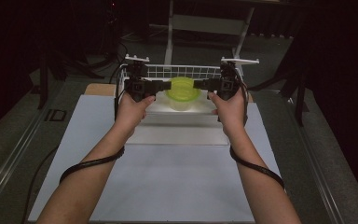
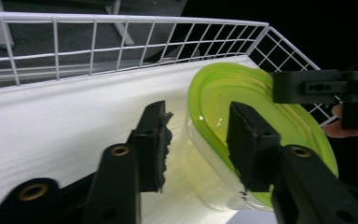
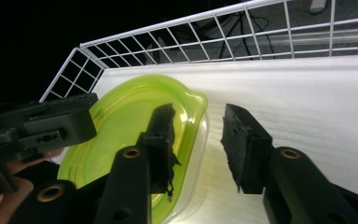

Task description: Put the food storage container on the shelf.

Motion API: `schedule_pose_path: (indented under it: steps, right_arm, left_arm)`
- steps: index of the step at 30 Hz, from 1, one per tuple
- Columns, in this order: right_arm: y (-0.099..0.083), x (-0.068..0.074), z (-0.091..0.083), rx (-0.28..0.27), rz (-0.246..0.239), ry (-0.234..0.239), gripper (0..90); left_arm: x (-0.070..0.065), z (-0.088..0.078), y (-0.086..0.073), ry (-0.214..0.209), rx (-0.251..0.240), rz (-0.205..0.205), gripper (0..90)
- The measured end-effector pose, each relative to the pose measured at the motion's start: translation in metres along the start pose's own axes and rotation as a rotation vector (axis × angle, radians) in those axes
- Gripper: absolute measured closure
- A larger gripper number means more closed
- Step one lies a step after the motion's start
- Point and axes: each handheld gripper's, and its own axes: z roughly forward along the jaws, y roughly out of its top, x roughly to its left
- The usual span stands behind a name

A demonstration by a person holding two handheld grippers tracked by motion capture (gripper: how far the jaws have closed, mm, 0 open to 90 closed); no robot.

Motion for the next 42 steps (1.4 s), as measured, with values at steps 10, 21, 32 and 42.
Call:
schedule_pose_path:
  steps: [10, 21, 32, 42]
  right_arm:
    - [-0.009, 0.013, -0.031, -0.079, -0.093, 0.039, 57.9]
    - [-0.054, 0.015, -0.046, -0.086, -0.168, 0.066, 85.2]
    - [-0.083, 0.023, -0.012, -0.01, -0.209, 0.06, 90.0]
    - [-0.078, 0.023, 0.009, 0.005, -0.177, 0.055, 89.9]
  left_arm:
    - [0.001, -0.03, -0.012, -0.059, -0.102, 0.005, 43.5]
    - [-0.01, -0.065, -0.052, -0.122, -0.144, 0.124, 13.8]
    - [-0.022, -0.082, -0.114, -0.133, -0.229, 0.202, 0.7]
    - [-0.033, -0.084, -0.156, -0.122, -0.207, 0.256, 0.8]
